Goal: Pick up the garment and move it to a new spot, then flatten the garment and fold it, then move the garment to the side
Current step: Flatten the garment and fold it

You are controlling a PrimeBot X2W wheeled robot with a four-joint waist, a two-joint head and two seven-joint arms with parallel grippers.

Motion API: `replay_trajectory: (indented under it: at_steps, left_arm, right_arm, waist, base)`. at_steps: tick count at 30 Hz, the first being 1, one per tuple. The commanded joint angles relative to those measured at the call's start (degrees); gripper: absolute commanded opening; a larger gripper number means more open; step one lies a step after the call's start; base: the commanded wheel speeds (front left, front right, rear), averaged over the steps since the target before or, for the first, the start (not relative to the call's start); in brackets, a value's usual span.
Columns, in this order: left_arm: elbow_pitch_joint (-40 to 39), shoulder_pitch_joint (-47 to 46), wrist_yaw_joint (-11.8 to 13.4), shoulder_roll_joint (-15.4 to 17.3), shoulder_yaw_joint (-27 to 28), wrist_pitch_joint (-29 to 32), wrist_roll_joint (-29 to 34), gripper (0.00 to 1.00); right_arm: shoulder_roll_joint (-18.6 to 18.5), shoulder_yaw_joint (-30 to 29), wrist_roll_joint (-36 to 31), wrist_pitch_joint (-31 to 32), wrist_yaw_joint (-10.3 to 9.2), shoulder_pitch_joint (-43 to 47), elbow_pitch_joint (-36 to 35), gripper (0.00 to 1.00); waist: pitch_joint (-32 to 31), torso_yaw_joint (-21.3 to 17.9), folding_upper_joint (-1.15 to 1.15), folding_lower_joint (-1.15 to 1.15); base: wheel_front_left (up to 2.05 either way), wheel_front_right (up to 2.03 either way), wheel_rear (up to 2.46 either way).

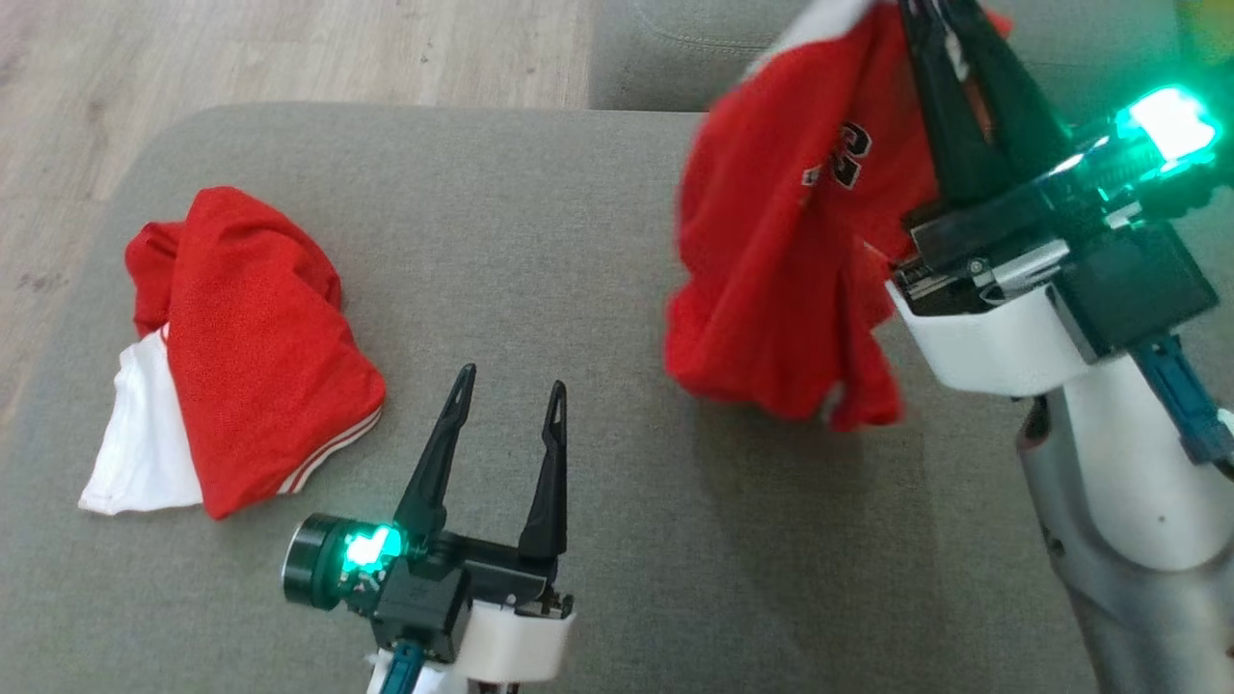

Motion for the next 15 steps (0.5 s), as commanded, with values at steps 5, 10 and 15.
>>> replay_trajectory:
  at_steps: [5,10,15]
  left_arm:
    - [-2.4,-0.4,-0.5,-0.1,2.4,-0.3,-0.3,1.00]
    - [-2.4,-0.7,-1.3,-0.1,2.1,-0.3,-0.9,1.00]
    - [-2.5,-1.2,-1.9,-0.1,2.0,-0.3,-2.2,1.00]
  right_arm:
    - [-3.9,0.0,1.4,-0.3,0.42,4.2,-1.4,0.00]
    - [-8.9,-6.9,3.3,-0.3,0.42,16.5,5.0,0.00]
    - [-12.8,-8.5,3.8,0.5,0.42,24.8,14.4,0.00]
  waist:
    - [0.4,-2.2,0.00,0.01]
    - [0.0,-3.2,0.00,0.01]
    - [-0.4,-4.3,0.00,0.01]
  base:
    - [0.00,0.00,0.00]
    - [0.00,0.00,0.00]
    - [0.00,0.00,0.00]
